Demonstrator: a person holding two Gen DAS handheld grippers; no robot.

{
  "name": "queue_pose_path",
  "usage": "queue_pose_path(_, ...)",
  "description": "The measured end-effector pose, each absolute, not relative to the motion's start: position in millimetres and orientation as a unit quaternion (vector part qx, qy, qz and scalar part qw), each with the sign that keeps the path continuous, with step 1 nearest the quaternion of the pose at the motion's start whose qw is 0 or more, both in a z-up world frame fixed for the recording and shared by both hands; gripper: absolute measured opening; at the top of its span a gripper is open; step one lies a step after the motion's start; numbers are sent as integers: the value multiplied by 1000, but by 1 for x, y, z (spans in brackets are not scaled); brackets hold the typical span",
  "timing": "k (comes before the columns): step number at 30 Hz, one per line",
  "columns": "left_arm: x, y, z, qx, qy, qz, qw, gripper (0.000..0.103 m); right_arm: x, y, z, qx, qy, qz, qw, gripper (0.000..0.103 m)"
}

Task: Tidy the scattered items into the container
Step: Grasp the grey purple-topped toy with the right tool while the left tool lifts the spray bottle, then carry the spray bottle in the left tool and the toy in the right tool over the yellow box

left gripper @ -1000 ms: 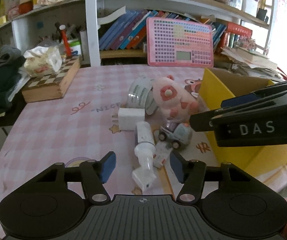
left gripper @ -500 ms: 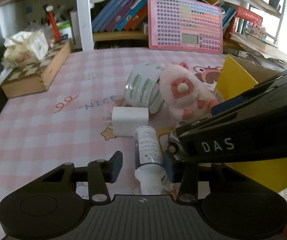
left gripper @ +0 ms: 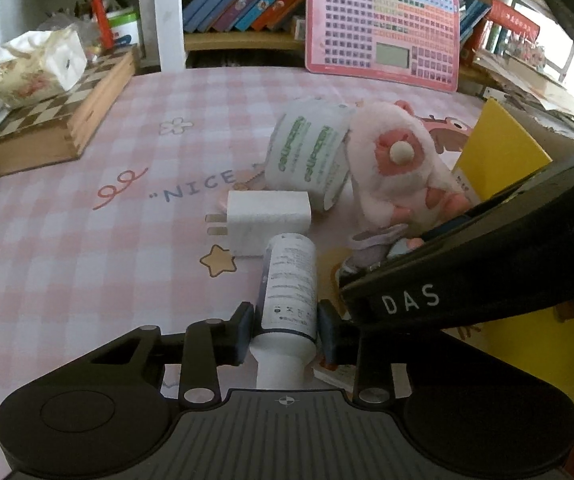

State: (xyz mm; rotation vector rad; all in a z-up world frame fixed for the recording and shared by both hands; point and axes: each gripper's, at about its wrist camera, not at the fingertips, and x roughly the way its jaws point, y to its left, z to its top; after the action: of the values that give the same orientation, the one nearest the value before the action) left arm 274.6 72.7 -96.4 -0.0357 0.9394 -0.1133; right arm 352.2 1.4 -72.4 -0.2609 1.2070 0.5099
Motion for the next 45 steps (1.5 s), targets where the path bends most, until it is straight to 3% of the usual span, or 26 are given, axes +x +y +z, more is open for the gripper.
queue_pose_path(5, 278, 79, -101, -28, 460, -57, 886, 32, 361, -1, -80, -100, 577, 241, 774, 41)
queue_pose_path(29, 206, 112, -10, -99, 342, -111, 928, 31, 286, -57, 22, -5, 422, 263, 868, 40)
queue_pose_path(45, 123, 127, 20, -108, 312, -178, 927, 31, 174, -86, 27, -8, 392, 215, 895, 40)
